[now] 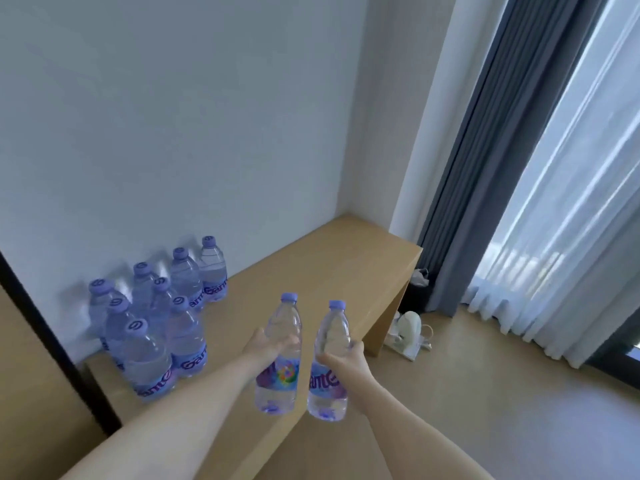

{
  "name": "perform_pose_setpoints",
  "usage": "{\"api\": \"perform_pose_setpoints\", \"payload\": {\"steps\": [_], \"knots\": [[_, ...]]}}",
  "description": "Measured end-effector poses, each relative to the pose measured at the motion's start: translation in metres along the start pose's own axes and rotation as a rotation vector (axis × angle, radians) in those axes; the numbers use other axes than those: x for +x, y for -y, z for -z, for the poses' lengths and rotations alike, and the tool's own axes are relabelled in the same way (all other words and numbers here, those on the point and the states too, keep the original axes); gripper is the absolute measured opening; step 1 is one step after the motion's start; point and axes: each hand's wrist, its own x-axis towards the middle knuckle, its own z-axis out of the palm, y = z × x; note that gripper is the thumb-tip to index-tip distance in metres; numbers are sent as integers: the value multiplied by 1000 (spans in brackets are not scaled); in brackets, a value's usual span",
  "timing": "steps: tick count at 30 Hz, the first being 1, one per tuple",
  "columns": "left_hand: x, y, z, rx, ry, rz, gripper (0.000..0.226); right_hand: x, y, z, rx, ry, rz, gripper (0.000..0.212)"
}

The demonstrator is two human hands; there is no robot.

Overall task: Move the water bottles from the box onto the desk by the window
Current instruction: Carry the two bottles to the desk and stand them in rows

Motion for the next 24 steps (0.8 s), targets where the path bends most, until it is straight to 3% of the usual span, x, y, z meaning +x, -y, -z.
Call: {"api": "perform_pose_setpoints", "payload": {"steps": [6,13,17,21,24], "knots": [[89,-6,15,50,-53,62,91,107,43,-2,-193,243,29,62],[114,-20,20,40,-309,173,83,200,82,-20,-399,491,133,68],[129,-3,25,20,-502,117,71,225,97,-38,-539,658,248,68],[140,9,23,-56,-728,67,41,229,99,-60,-601,779,322,61],[130,-7,19,-133,-895,38,43,229,106,-72,-633,797,357,64]]}}
